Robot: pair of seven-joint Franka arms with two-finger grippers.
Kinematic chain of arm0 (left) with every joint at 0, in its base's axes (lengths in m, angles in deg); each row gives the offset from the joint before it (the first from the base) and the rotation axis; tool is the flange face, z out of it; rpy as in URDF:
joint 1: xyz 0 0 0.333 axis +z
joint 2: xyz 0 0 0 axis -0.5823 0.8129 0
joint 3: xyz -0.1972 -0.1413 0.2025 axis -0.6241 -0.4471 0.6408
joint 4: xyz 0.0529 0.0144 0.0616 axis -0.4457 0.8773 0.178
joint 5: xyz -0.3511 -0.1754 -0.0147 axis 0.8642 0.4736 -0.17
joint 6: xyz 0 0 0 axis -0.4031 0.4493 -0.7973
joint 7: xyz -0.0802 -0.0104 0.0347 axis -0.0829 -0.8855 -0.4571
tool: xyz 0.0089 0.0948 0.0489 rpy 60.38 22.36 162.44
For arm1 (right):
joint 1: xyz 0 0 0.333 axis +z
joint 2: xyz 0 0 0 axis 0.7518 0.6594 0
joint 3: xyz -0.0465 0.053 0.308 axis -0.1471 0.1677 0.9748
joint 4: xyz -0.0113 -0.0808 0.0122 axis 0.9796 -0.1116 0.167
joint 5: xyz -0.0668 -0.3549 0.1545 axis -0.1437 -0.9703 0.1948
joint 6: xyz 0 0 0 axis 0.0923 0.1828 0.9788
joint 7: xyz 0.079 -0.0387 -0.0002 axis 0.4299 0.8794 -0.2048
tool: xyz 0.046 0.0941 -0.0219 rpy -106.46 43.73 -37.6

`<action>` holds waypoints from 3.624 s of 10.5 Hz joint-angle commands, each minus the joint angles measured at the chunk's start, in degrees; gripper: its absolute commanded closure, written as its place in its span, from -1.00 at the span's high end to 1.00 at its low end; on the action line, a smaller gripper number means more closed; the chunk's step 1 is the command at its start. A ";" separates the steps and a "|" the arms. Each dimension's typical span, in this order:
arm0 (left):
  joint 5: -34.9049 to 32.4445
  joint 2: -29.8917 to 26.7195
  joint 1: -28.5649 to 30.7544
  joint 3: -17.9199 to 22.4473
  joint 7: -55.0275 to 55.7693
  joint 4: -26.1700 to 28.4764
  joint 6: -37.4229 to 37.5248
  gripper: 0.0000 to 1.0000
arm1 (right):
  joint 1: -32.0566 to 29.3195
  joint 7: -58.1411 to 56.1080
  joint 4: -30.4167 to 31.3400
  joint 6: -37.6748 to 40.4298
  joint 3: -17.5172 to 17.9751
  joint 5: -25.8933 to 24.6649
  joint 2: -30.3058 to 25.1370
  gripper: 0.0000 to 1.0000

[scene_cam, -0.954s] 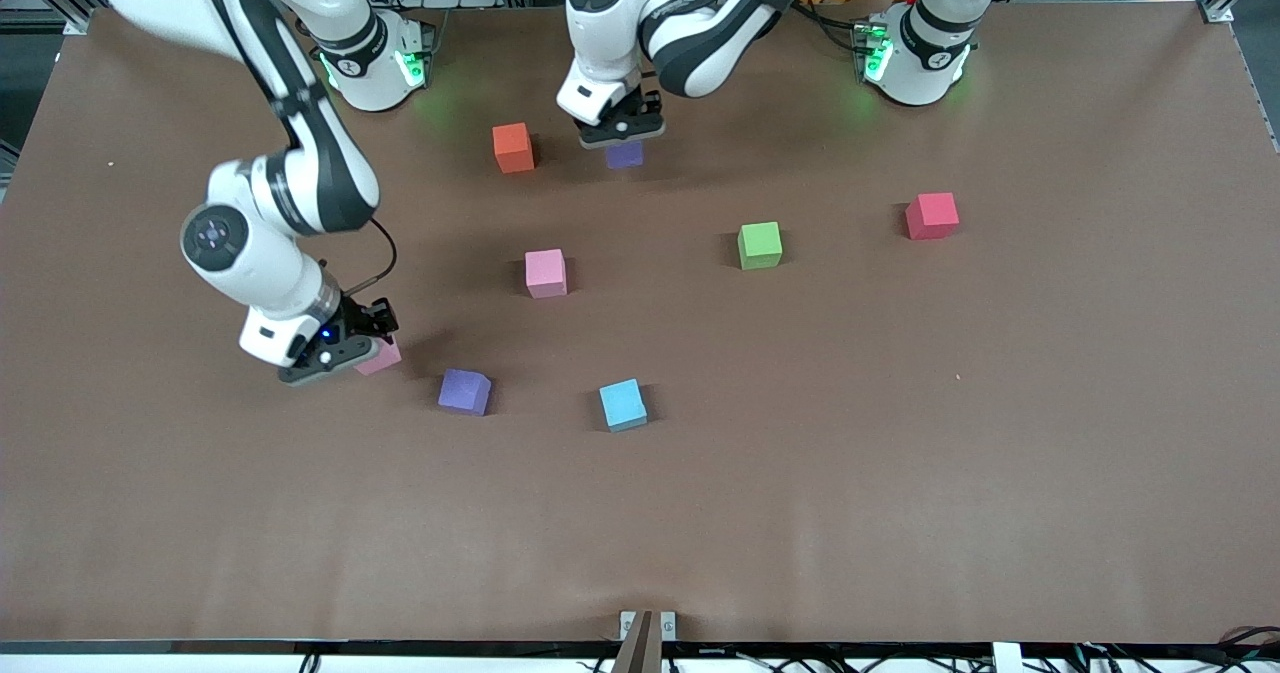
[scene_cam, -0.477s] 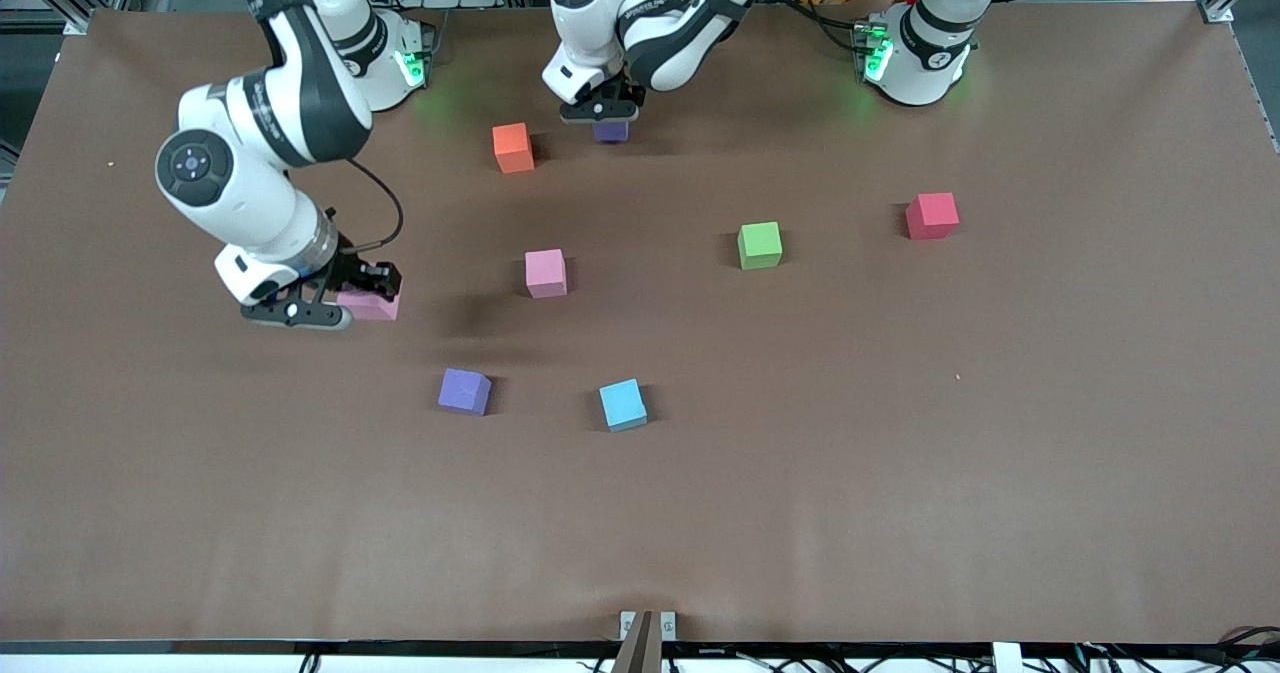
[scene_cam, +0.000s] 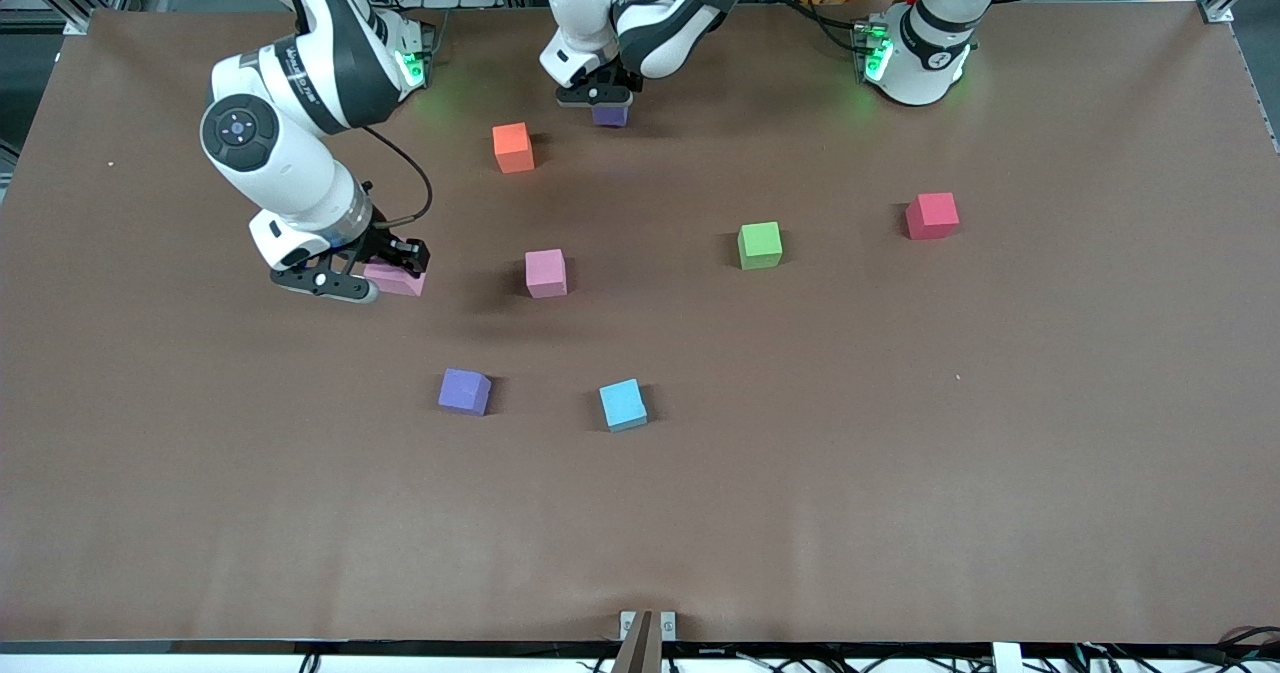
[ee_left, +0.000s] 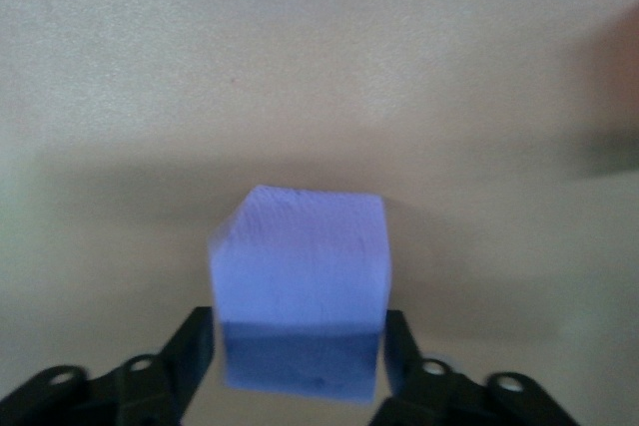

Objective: Arrange blocks into number 1

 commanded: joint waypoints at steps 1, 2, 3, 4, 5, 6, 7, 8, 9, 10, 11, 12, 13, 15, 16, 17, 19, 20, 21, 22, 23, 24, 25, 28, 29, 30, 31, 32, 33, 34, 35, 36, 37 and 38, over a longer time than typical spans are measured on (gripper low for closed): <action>-1.00 -1.64 0.50 0.08 0.48 -0.53 2.94 1.00 | 0.60 0.71 1.26 -0.51 -0.35 0.68 -1.33 0.09; -1.00 -3.22 0.85 0.51 0.75 -0.61 4.51 1.00 | 0.77 0.62 1.26 -0.43 -0.35 0.68 -1.33 0.09; -1.00 -4.89 2.94 0.69 0.66 -0.61 6.09 1.00 | 1.55 0.45 1.26 -0.25 -0.35 0.68 -1.33 0.09; -1.00 -6.65 6.35 0.69 0.66 -0.79 7.24 1.00 | 2.61 0.97 1.35 -0.16 -0.35 0.68 -1.33 0.09; -1.00 -8.32 10.57 0.69 0.23 -0.79 7.77 1.00 | 4.18 1.32 1.52 0.01 -0.35 0.77 -1.50 0.09; -1.26 -9.29 15.05 0.69 -0.56 -0.61 7.87 1.00 | 6.03 3.85 2.05 0.01 -0.26 0.77 -1.68 0.09; -2.31 -10.26 18.05 0.69 -2.57 0.00 7.87 1.00 | 10.13 8.48 2.83 -0.34 -0.26 0.86 -1.68 0.09; -3.36 -10.88 19.82 0.69 -3.37 1.48 7.87 1.00 | 15.57 13.49 3.10 -0.51 -0.26 0.86 -1.33 0.09; -5.98 -12.10 21.32 0.69 -4.25 4.11 7.87 1.00 | 20.67 15.80 3.19 -0.34 -0.26 0.86 -1.07 0.09; -8.10 -12.90 23.24 0.69 -6.00 6.74 7.61 1.00 | 24.55 16.69 3.19 -0.43 -0.26 0.86 -0.37 0.09; -8.90 -13.08 26.05 0.61 -10.11 8.08 7.52 1.00 | 27.72 19.14 3.19 -1.21 -0.09 0.86 0.68 0.09; -8.91 -13.08 28.77 0.52 -14.93 8.26 7.51 1.00 | 31.06 24.04 3.63 -3.83 0.00 0.86 1.56 0.09; -9.00 -13.08 31.41 0.52 -18.55 8.26 7.43 1.00 | 33.62 27.04 5.03 -7.68 0.09 0.86 2.09 0.09; -9.35 -12.90 35.02 0.61 -23.40 8.35 6.99 1.00 | 37.32 32.05 8.72 -14.81 0.52 0.94 3.41 0.09; -10.39 -12.82 36.17 0.61 -24.46 8.61 6.99 1.00 | 38.38 34.96 8.90 -17.02 1.31 0.95 5.24 0.09; -11.01 -12.73 37.05 0.52 -24.48 9.31 6.90 1.00 | 39.00 37.94 8.91 -18.78 2.28 0.95 6.83 0.09; -10.58 -11.07 39.16 0.34 -23.87 9.58 6.37 1.00 | 39.62 39.64 10.91 -20.46 3.16 0.95 7.81 0.09; -10.14 -10.71 39.09 0.34 -22.21 9.67 5.85 1.00 | 39.79 39.73 12.06 -20.81 3.60 0.95 7.81 0.09; -10.23 -10.62 39.08 0.26 -20.19 10.19 5.50 1.00 | 39.71 40.51 12.77 -20.99 4.39 0.95 7.72 0.09; -10.14 -10.62 39.17 0.25 -19.65 11.16 3.58 1.00 | 39.79 41.04 13.21 -21.34 4.83 0.95 7.81 0.09; -10.14 -10.62 39.09 0.25 -17.20 12.82 -0.18 1.00 | 40.14 41.14 13.47 -21.78 5.18 0.95 7.98 0.09; -10.23 -10.44 38.48 0.25 -15.09 14.75 -4.22 1.00 | 41.80 41.48 13.48 -22.48 5.19 0.95 8.60 0.09; -10.66 -10.36 38.30 0.25 -14.11 15.73 -6.09 1.00 | 42.43 42.27 13.48 -23.62 5.19 0.86 9.47 0.09; -11.02 -10.27 38.38 0.25 -14.72 15.91 -5.76 1.00 | 44.19 42.63 13.48 -25.12 5.19 0.60 10.88 0.09; -11.02 -10.18 38.47 0.25 -14.81 15.91 -5.67 1.00 | 44.54 43.07 13.48 -25.12 5.19 0.25 10.89 0.09; -11.11 -9.66 38.56 0.34 -14.81 15.82 -5.67 1.00 | 45.06 43.77 13.48 -25.21 5.19 0.07 10.89 0.09; -11.19 -9.13 38.64 0.34 -14.89 15.82 -5.76 1.00 | 45.33 43.86 13.48 -25.21 5.27 -0.02 10.97 0.09; -11.28 -8.78 38.82 0.43 -14.98 15.74 -5.76 1.00 | 46.29 43.86 13.48 -25.21 5.19 -0.02 11.41 0.09; -11.19 -8.69 38.99 0.43 -15.07 15.82 -5.67 1.00 | 46.65 44.12 13.39 -25.21 5.19 -0.11 11.59 0.09; -11.28 -8.42 39.00 0.43 -15.07 15.74 -5.67 1.00 | 47.09 44.73 13.30 -25.47 5.19 -0.54 11.94 0.09; -11.19 -7.81 39.00 0.52 -15.16 15.47 -5.76 1.00 | 47.61 45.87 13.04 -25.48 5.19 -1.51 12.72 0.09; -11.28 -7.11 39.00 0.52 -15.16 15.21 -5.76 1.00 | 47.79 47.01 12.95 -25.48 5.19 -3.17 13.08 0.11; -11.28 -6.93 39.00 0.60 -15.16 15.03 -5.76 1.00 | 47.62 47.72 12.95 -25.48 5.19 -3.88 13.08 0.19; -11.28 -6.93 39.08 0.61 -15.16 14.95 -5.76 0.95 | 47.27 47.82 12.95 -25.39 5.19 -3.89 13.08 0.54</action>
